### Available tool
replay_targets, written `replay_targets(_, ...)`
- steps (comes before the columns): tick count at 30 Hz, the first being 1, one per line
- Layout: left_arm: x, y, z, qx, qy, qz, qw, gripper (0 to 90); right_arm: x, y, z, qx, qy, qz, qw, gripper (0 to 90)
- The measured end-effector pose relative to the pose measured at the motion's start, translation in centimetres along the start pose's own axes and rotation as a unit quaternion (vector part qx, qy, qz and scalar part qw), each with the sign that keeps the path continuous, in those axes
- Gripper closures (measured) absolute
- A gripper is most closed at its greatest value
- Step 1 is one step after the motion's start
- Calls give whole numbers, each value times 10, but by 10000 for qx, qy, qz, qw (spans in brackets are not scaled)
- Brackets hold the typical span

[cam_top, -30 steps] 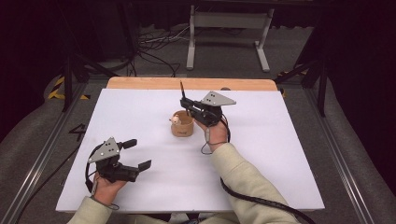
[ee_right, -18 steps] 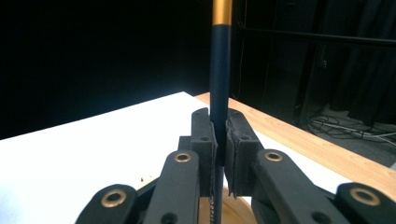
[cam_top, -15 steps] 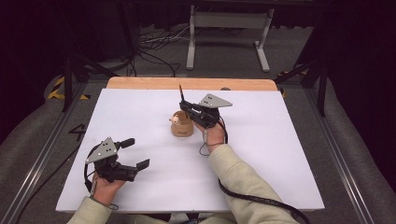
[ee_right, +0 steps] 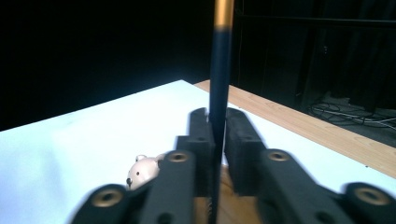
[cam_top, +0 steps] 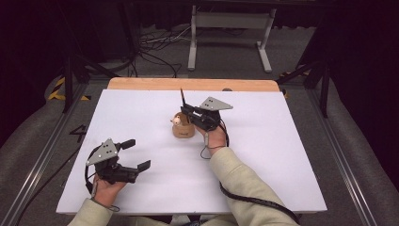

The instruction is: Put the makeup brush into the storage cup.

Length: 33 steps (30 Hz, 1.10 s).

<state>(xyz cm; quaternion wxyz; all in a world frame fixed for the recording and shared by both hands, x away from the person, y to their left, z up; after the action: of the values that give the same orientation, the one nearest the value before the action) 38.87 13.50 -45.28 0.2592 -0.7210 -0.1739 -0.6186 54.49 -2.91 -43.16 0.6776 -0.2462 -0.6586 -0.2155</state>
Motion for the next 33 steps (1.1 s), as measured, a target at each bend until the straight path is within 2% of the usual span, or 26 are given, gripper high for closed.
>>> replay_targets(6,0,1,0,11,11,-8,10000,37,5,-7,-6,-45,90,-100,9999,545)
replay_targets(9,0,1,0,6,2,-11,10000,36,8,-10,-7,-35,100,-145,9998,531)
replay_targets(16,2,-1,2,69,9,-53,10000,34,20,-20,-5,100,-65,-221,9997,450)
replay_targets(21,3,-2,2,101,17,-86,9999,31,30,-32,-6,168,-120,-252,9995,362)
replay_targets(24,3,-3,2,104,18,-92,9999,27,38,-46,-8,180,-149,-235,9995,239)
replay_targets(26,3,-6,3,107,13,-114,9999,27,40,-50,-9,170,-143,-237,9995,213)
replay_targets(28,4,-9,5,138,9,-160,9998,25,47,-64,-12,168,-147,-246,9994,134)
replay_targets(33,4,-17,7,170,-84,-224,9996,22,53,-84,-13,264,-257,-249,9990,47)
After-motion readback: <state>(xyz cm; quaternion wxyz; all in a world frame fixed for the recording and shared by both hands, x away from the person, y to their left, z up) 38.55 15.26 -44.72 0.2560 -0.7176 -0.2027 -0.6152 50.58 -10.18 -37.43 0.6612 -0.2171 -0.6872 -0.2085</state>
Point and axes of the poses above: each handheld gripper's, and its own axes: y roughly forward along the jaws, x roughly out of its top, z roughly to its left, the point moved 10 cm from there along y, roughly forward along the jaws, and after that the axes turned 9 degrees about -z, right-handed, at the moved point
